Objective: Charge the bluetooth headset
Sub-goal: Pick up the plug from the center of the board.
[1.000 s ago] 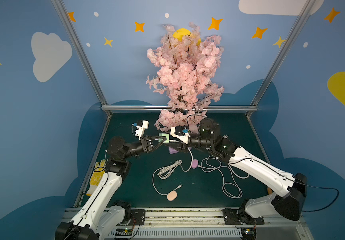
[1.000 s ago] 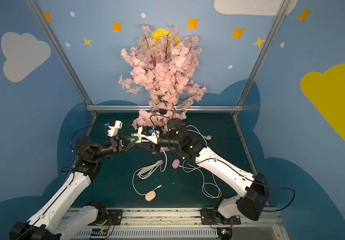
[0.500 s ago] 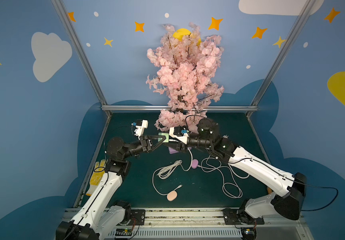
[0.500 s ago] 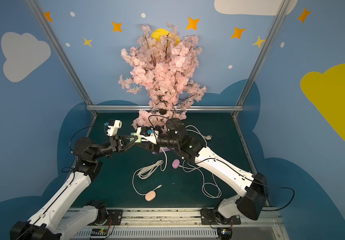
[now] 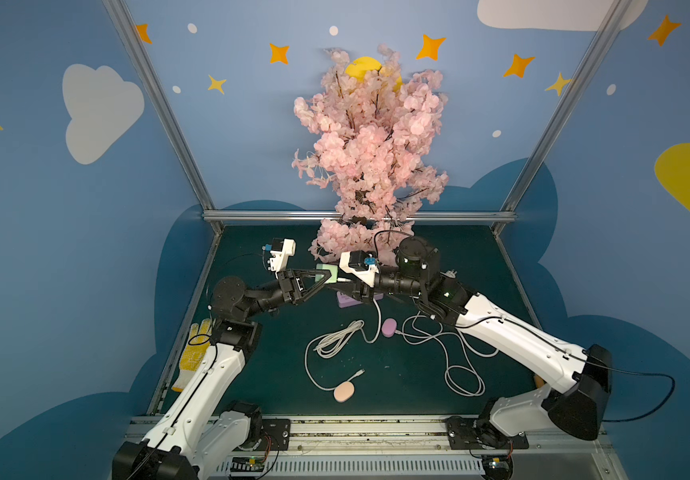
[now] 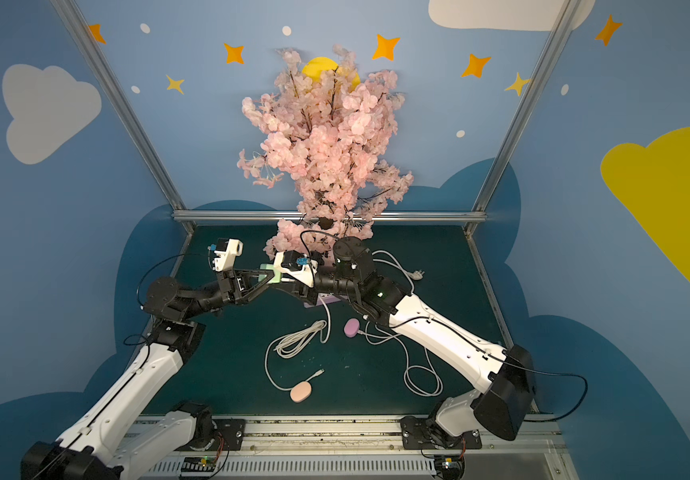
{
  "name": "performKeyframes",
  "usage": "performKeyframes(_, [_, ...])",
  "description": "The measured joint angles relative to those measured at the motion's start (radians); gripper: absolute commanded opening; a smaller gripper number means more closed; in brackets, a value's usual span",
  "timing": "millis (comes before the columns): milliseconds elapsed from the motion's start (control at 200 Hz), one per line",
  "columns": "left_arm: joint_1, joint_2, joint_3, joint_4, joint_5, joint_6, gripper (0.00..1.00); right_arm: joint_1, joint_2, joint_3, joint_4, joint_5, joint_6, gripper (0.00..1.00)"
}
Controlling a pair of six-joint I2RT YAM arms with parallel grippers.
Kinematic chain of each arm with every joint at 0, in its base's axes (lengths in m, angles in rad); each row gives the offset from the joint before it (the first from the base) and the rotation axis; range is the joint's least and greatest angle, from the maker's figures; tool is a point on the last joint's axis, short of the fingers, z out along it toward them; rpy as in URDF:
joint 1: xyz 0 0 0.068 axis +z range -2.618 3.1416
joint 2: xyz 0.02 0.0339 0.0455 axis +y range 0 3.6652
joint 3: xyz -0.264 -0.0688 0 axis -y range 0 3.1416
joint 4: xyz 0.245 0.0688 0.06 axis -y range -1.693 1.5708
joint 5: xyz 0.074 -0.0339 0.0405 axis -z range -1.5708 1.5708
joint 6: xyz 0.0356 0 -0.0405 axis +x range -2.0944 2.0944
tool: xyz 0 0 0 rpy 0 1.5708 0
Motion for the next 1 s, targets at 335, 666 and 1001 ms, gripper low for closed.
performKeyframes(335, [-0.003,-0.016,-0.002,-0.006,-0.013,-0.008,0.66,-0.011,0.000,-0.005,-0.019,-0.046,0.112,0.00])
performKeyframes(666, [-0.004,-0.233,0.044,-0.531,-0.146,0.373,0.68,-0.010,-0.004,0.094,-0.388,0.076,0.255,0.00])
performKeyframes(1001, [-0.006,-0.227,0.045,-0.835,-0.384,0.602,0.40,-0.004,0.004,0.100,-0.748,0.286,0.452,0.00])
